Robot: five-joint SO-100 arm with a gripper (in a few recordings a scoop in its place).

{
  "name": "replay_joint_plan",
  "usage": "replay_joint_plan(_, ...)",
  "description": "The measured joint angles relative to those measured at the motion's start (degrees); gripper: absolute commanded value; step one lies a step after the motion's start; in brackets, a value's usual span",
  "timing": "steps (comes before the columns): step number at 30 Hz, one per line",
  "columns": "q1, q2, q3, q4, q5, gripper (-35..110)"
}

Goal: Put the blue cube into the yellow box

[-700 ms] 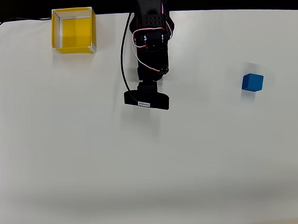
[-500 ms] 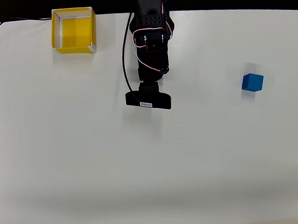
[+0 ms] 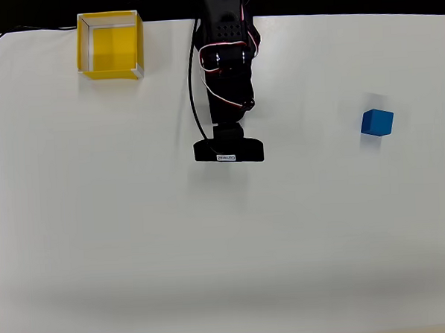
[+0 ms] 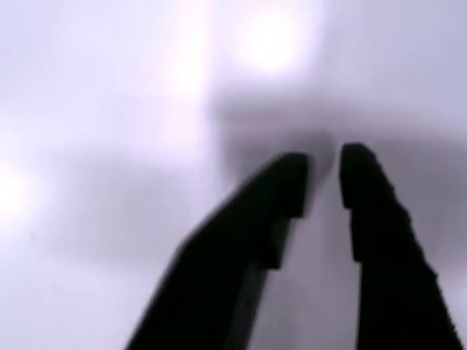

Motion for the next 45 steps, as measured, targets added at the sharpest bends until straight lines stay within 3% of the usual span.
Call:
replay_joint_plan(10, -15.3, -21.7, -18.0, -20.8, 10.0, 45)
replay_joint_plan(19, -28.3, -41.8, -29.3, -32.0, 14.4, 47)
replay_joint_plan(32, -42.7, -59.6, -29.5, -59.8, 8.5, 48)
replay_joint_plan(45, -49.1, -69.3, -29.0, -73.1, 8.5, 48)
